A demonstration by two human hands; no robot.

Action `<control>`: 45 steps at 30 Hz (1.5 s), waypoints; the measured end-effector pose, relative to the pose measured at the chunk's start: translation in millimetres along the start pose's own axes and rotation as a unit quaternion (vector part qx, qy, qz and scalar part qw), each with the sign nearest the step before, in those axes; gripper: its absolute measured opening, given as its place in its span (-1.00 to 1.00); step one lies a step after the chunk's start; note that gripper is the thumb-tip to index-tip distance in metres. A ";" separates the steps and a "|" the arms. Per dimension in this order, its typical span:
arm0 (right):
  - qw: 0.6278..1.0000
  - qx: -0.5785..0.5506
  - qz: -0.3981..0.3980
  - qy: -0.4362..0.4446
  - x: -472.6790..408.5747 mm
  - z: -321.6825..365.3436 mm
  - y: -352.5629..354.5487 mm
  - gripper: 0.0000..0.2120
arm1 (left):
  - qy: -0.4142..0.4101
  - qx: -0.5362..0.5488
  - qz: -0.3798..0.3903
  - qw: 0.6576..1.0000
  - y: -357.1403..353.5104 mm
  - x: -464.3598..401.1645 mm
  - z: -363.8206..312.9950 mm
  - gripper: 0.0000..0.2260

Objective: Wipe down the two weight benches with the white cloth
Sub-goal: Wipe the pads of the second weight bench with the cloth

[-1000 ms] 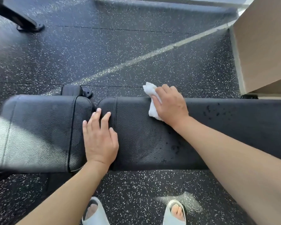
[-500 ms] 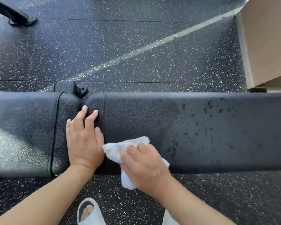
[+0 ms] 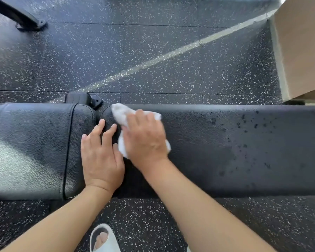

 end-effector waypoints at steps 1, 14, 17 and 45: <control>1.000 -0.011 -0.003 -0.002 -2.2 12.4 -1.8 -0.85 | -0.002 0.004 0.004 1.000 -0.1 -0.1 0.0 -0.56; 0.995 0.057 -0.003 -0.086 4.4 -180.2 23.9 -0.75 | -0.009 0.004 -0.015 1.000 -4.4 -0.4 3.3 -0.56; 0.990 0.070 -0.007 -0.122 -8.7 -140.4 14.5 -0.78 | -0.008 0.006 -0.013 1.000 -5.1 0.6 6.2 -0.55; 1.000 -0.011 -0.012 -0.015 -34.8 6.5 -16.5 -0.83 | -0.003 0.012 -0.005 1.000 -6.3 0.5 7.1 -0.55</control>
Point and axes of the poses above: each hand's wrist, its own x-axis away from the middle knuckle, its own y-axis out of the back of the hand, z = x × y, the point moved 6 cm from there along -x, towards the middle knuckle, and after that the axes turned 13 degrees about x, right-handed, at the moved point
